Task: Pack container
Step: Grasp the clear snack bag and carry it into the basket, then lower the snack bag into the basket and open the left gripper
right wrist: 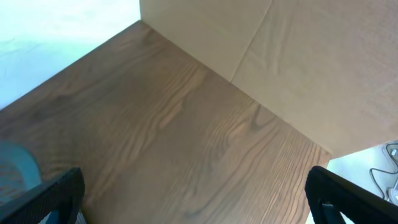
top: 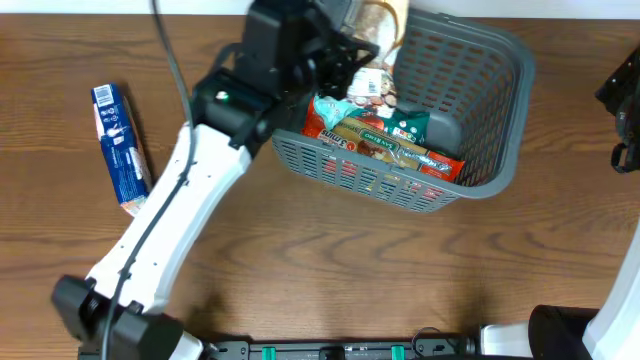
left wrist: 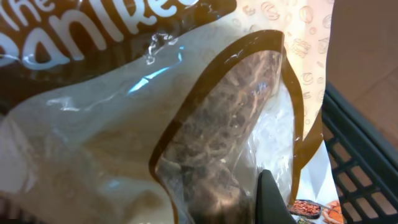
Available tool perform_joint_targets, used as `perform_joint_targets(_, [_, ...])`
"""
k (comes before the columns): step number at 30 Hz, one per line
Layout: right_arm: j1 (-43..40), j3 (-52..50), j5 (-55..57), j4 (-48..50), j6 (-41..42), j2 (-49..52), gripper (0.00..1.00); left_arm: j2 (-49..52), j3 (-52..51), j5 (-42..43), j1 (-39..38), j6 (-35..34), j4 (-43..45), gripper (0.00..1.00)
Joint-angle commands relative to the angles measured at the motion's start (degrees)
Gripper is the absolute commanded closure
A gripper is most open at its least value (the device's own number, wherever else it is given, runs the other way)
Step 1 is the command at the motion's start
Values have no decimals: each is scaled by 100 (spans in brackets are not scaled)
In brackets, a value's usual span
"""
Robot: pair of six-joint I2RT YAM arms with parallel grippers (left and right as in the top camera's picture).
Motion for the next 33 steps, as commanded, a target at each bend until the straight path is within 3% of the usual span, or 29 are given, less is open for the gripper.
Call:
perform_joint_targets(1, [-39, -2, 98, -13, 109, 9, 1, 205, 101, 101, -173, 122, 4, 94])
perform_joint_targets(9, [-39, -2, 96, -9, 109, 9, 1, 688, 98, 48, -535, 273, -328, 94])
perform_joint_targets(21, [-39, -2, 94, -9, 109, 9, 1, 802, 92, -468, -468, 356, -872, 94])
perform_joint_targets(23, [-37, -2, 94, -7, 109, 9, 1, 802, 76, -612, -468, 356, -931, 83])
perform_joint_targets(24, [-37, -2, 94, -9, 109, 9, 1, 802, 76, -715, -461, 356, -960, 71])
perform_joint_targets(26, [-39, -2, 94, -7, 109, 9, 1, 802, 76, -898, -452, 356, -990, 36])
perform_joint_targets(28, [-39, -2, 94, -7, 109, 9, 1, 802, 76, -942, -428, 354, -1012, 20])
perform_joint_targets(29, [-39, -2, 94, -7, 109, 9, 1, 800, 76, -940, -396, 350, -1025, 6])
perform_joint_targets(33, [-37, -2, 94, -7, 109, 9, 1, 785, 81, -935, -319, 328, -1021, 1])
